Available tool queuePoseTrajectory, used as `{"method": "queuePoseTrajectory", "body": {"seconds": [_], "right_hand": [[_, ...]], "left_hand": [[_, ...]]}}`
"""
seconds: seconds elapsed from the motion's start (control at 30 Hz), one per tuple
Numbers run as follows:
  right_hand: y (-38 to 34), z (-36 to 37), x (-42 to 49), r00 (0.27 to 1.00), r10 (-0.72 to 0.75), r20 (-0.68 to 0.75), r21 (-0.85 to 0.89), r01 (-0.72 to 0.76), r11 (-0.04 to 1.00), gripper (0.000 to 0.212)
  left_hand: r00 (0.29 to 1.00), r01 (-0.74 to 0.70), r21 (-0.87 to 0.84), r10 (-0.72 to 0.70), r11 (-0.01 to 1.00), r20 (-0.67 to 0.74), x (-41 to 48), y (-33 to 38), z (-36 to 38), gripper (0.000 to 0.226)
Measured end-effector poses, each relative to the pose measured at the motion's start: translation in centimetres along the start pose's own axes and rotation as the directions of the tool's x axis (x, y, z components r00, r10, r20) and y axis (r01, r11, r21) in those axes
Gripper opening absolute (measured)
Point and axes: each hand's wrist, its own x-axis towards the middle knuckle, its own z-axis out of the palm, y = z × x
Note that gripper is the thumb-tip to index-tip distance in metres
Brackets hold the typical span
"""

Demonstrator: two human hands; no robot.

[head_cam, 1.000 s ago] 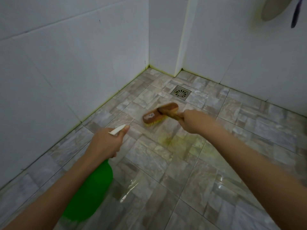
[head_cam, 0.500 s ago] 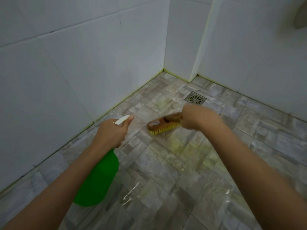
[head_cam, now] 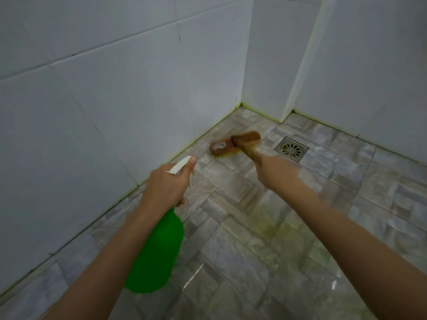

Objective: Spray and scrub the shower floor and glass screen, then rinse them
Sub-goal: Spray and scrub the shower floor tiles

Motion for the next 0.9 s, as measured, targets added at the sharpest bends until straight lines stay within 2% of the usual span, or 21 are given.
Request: {"method": "queuePoseTrajectory", "body": {"seconds": [0.1, 0.2, 0.23, 0.33, 0.4, 0.43, 0.5, 0.53, 0.6, 0.7, 0.77, 0.83, 0.9], "right_hand": [[0.2, -1.6, 2.2, 1.000, -0.011, 0.028, 0.034, 0.010, 0.999, 0.039], [-1.6, -3.9, 3.3, 0.997, 0.031, 0.073, -0.103, -0.023, 0.994, 0.015], [-2.7, -4.7, 3.6, 0.996, 0.036, 0.078, -0.125, -0.026, 0.992, 0.013], [-2.7, -4.8, 6.5, 0.998, -0.022, 0.058, -0.076, 0.026, 0.997, 0.038], [-2.2, -5.5, 7.8, 0.994, -0.088, 0.065, -0.092, 0.094, 0.991, 0.047], [-1.9, -6.0, 8.4, 0.993, -0.093, 0.073, -0.102, 0.100, 0.990, 0.044], [-1.8, -7.1, 9.1, 0.996, -0.011, 0.085, -0.091, 0.019, 0.996, 0.020], [-2.2, -7.6, 9.0, 0.997, 0.027, 0.078, -0.112, -0.018, 0.994, 0.018], [-2.6, -7.4, 9.0, 0.997, 0.016, 0.079, -0.120, -0.006, 0.993, 0.015], [-1.5, -6.5, 9.0, 0.995, -0.050, 0.091, -0.063, 0.056, 0.996, 0.042], [-0.6, -7.2, 8.5, 0.994, -0.044, 0.102, -0.037, 0.048, 0.998, 0.038], [0.5, -7.9, 8.0, 0.993, 0.048, 0.104, -0.086, -0.039, 0.996, 0.025], [1.5, -7.0, 6.9, 0.992, 0.077, 0.098, -0.147, -0.062, 0.987, 0.025]], "left_hand": [[1.000, -0.013, -0.022, 0.013, 1.000, -0.001, 0.7, 0.1, 0.2, 0.069], [1.000, -0.002, -0.054, 0.001, 0.999, -0.014, 1.3, 0.0, 0.4, 0.068], [1.000, 0.003, -0.065, -0.004, 0.998, -0.023, 1.5, -0.1, 0.4, 0.067], [0.999, -0.008, -0.082, 0.004, 0.997, -0.043, 1.7, -0.1, 0.5, 0.061], [0.998, -0.010, -0.118, 0.002, 0.993, -0.063, 1.8, -0.2, 0.3, 0.061], [0.998, -0.014, -0.124, 0.006, 0.992, -0.066, 1.9, -0.2, 0.3, 0.062], [0.998, -0.015, -0.132, 0.006, 0.991, -0.065, 2.0, -0.2, 0.1, 0.061], [0.998, -0.004, -0.140, -0.005, 0.990, -0.065, 2.3, -0.1, -0.1, 0.060], [0.997, 0.015, -0.143, -0.025, 0.990, -0.067, 2.5, 0.0, -0.3, 0.062], [0.997, 0.004, -0.142, -0.016, 0.990, -0.081, 2.4, 0.2, -0.4, 0.067], [0.997, -0.020, -0.147, 0.008, 0.989, -0.081, 2.3, 0.1, -0.2, 0.068], [0.997, -0.030, -0.152, 0.019, 0.988, -0.072, 2.3, 0.0, -0.1, 0.070], [0.998, -0.022, -0.152, 0.012, 0.988, -0.064, 2.4, 0.0, 0.0, 0.072]]}}
